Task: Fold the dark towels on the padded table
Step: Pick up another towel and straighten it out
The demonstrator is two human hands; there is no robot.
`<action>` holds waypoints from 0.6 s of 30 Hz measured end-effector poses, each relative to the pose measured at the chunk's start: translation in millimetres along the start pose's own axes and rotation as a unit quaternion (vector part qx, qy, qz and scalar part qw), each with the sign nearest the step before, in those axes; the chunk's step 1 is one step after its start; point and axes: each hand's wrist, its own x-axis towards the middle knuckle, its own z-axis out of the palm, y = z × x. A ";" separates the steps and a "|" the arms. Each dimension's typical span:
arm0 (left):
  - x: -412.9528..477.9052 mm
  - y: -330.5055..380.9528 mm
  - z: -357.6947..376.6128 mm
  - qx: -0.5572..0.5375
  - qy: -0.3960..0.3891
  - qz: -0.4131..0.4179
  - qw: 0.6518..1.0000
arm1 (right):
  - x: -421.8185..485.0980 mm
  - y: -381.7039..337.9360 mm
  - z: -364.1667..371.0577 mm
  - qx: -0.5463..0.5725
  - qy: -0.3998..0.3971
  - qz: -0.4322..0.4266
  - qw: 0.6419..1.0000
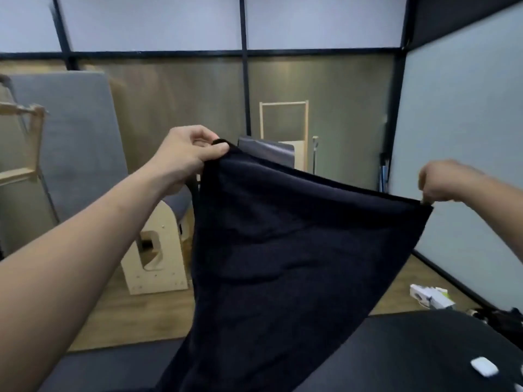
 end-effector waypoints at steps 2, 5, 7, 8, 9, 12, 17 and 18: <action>-39.0 -17.5 43.0 0.021 -0.042 -0.011 0.999 | -28.4 -26.3 36.5 0.084 0.016 -0.109 0.990; -119.9 -61.1 119.6 0.015 -0.106 -0.065 0.992 | -111.1 -70.6 107.8 0.333 -0.172 -0.290 0.880; -178.7 -98.6 161.3 -0.009 -0.133 -0.133 0.982 | -156.6 -81.1 178.5 0.321 -0.203 -0.364 0.850; -207.8 -115.2 176.7 -0.021 -0.129 -0.169 0.977 | -177.6 -80.3 213.7 0.319 -0.184 -0.365 0.855; -235.2 -131.2 187.6 -0.025 -0.117 -0.202 0.972 | -197.8 -76.5 245.1 0.316 -0.164 -0.337 0.871; -312.9 -167.6 203.0 -0.055 -0.089 -0.282 0.954 | -253.2 -54.4 319.5 0.357 -0.120 -0.277 0.884; -371.9 -191.9 202.6 -0.064 -0.165 -0.297 0.938 | -304.2 -26.8 366.9 0.367 -0.141 -0.259 0.882; -374.0 -195.4 202.0 -0.058 -0.185 -0.297 0.935 | -304.1 -24.6 366.3 0.365 -0.139 -0.252 0.885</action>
